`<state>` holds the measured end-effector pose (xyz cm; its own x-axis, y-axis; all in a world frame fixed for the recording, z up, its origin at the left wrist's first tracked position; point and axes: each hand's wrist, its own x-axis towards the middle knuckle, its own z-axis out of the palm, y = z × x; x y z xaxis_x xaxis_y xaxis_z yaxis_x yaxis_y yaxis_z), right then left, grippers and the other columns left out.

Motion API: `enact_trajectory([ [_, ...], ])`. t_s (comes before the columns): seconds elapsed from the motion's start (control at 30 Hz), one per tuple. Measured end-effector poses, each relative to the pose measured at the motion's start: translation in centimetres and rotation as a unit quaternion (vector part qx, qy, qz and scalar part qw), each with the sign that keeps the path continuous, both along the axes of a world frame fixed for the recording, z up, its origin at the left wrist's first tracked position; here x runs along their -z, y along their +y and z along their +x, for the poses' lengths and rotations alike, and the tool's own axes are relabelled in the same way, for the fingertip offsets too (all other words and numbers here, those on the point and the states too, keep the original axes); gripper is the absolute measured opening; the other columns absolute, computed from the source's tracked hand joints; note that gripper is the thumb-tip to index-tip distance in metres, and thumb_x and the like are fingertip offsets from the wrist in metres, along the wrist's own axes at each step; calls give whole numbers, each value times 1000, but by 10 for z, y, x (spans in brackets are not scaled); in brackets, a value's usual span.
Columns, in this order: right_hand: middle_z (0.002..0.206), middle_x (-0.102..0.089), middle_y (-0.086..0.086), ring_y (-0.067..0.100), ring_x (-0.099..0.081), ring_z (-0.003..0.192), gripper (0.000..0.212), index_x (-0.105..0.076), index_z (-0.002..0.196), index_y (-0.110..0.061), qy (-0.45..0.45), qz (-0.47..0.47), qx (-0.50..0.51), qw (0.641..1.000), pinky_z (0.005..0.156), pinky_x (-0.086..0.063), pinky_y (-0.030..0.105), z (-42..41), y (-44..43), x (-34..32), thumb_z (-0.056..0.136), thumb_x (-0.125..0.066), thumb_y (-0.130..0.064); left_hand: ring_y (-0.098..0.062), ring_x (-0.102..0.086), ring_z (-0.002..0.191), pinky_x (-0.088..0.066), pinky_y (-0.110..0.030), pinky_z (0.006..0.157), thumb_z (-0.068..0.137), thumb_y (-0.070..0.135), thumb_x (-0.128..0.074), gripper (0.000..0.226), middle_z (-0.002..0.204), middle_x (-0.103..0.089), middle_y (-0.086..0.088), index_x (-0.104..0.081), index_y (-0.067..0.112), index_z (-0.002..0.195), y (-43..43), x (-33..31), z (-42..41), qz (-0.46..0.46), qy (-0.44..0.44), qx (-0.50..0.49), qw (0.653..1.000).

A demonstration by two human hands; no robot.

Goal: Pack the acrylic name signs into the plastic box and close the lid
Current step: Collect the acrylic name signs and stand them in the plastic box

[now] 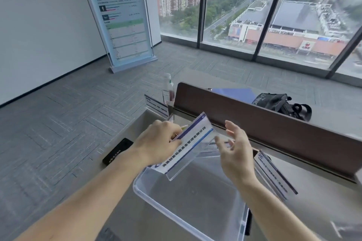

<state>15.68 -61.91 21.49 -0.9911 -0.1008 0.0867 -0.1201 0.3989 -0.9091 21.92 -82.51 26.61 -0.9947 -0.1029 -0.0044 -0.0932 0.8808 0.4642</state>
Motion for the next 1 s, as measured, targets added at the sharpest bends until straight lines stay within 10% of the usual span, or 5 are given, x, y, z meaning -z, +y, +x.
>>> enact_trajectory([
  [0.13, 129, -58, 0, 19, -61, 112, 61, -43, 144, -16, -268, -88, 14, 959, 102, -51, 46, -2, -43, 66, 91, -68, -32, -9, -53, 49, -57, -30, 61, 91, 29, -72, 27, 56, -62, 7, -64, 17, 68, -15, 47, -22, 25, -51, -74, 996],
  [0.3, 102, -61, 2, 11, -60, 86, 12, -55, 110, -13, -420, -158, 28, 893, 89, -59, 47, -4, -92, 132, 100, -55, -19, -22, -55, 58, -48, -29, 56, 91, 25, -69, 34, 60, -60, -1, -56, 12, 62, -25, 118, -35, 20, -136, -136, 981],
  [0.53, 64, -50, 4, 19, -47, 61, 32, -51, 67, -14, -496, -96, 71, 860, 72, -44, 35, -15, -141, 227, 98, -47, -12, -34, -69, 87, -50, -41, 65, 96, 10, -52, 20, 86, -65, -9, -53, 16, 77, -23, 217, -43, -33, -242, -162, 956],
  [0.77, 65, -52, 9, 18, -44, 61, 23, -49, 65, -11, -518, -56, 84, 849, 50, -33, 23, -17, -166, 289, 87, -49, -6, -35, -65, 114, -50, -40, 79, 95, -5, -42, 30, 117, -68, -12, -58, 10, 115, -21, 249, -51, -93, -319, -115, 936],
  [1.0, 76, -42, 9, 22, -38, 69, 14, -43, 72, -16, -554, -140, 98, 815, 63, -30, 38, -14, -188, 296, 76, -56, -12, -32, -68, 116, -53, -37, 83, 96, -9, -39, 36, 120, -70, -11, -51, 7, 126, -31, 253, -53, -150, -313, -93, 933],
])
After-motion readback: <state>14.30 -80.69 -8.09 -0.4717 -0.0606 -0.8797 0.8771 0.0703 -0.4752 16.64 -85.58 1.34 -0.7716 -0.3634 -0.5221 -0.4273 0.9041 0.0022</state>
